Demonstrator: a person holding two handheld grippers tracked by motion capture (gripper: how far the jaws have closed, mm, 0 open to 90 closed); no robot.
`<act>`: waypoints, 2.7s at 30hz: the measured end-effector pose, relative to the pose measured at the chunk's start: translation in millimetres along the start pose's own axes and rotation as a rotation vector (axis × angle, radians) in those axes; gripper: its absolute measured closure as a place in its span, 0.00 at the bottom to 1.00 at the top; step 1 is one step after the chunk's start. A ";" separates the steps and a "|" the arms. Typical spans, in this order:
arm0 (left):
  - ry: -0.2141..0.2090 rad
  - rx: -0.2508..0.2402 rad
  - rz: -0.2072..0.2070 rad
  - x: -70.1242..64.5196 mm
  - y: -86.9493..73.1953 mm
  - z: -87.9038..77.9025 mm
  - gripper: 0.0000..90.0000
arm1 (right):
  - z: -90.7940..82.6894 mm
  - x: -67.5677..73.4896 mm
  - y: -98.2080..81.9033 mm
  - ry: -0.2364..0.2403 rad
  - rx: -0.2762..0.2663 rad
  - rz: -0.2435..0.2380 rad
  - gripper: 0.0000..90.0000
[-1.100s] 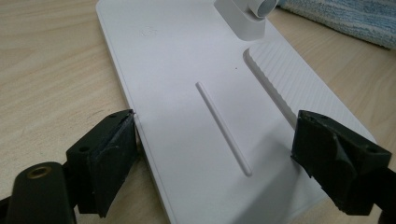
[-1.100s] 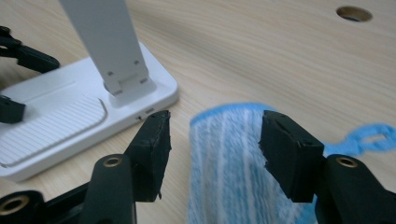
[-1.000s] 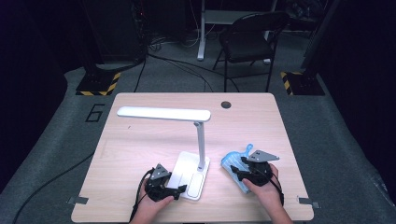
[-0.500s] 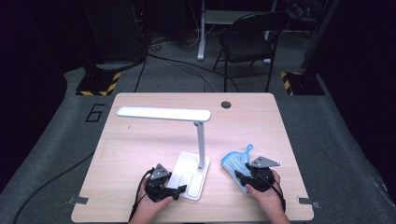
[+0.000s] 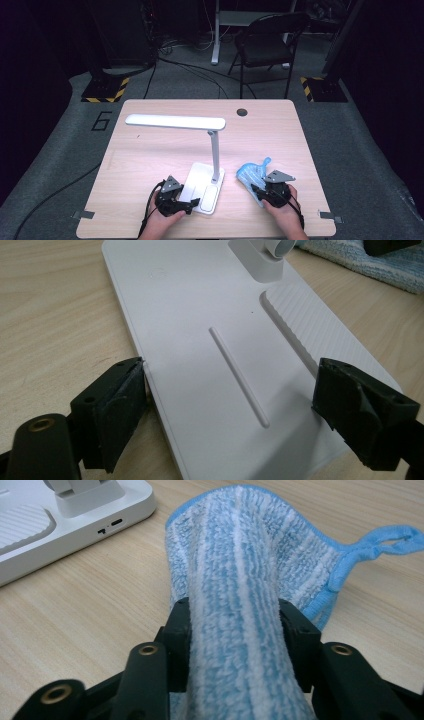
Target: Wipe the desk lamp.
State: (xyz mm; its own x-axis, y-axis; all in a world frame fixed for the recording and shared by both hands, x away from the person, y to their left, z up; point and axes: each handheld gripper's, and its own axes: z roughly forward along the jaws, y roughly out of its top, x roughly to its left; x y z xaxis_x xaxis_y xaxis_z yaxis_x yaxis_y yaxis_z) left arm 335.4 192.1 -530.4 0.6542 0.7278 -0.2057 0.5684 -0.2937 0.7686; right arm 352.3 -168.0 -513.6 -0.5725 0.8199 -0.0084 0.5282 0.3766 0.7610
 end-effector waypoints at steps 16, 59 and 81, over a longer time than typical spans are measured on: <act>0.034 -0.003 -0.010 -4.3 1.3 3.2 0.12 | 7.2 11.7 15.1 0.069 -0.006 0.031 0.73; 0.068 0.024 -0.006 -17.5 4.6 12.1 0.00 | 38.4 60.5 56.2 0.229 -0.022 0.037 0.73; 0.086 0.018 -0.018 -20.1 4.5 12.8 0.00 | 39.5 65.3 63.2 0.235 -0.021 0.025 0.73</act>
State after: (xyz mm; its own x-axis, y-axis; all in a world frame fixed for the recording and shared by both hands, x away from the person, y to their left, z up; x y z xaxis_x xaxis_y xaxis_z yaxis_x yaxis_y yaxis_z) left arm 331.1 168.2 -530.6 0.5993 0.7832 -0.1658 0.5890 -0.2911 0.7539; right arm 373.0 -73.7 -491.6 -0.6910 0.7050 0.1595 0.5319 0.3466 0.7726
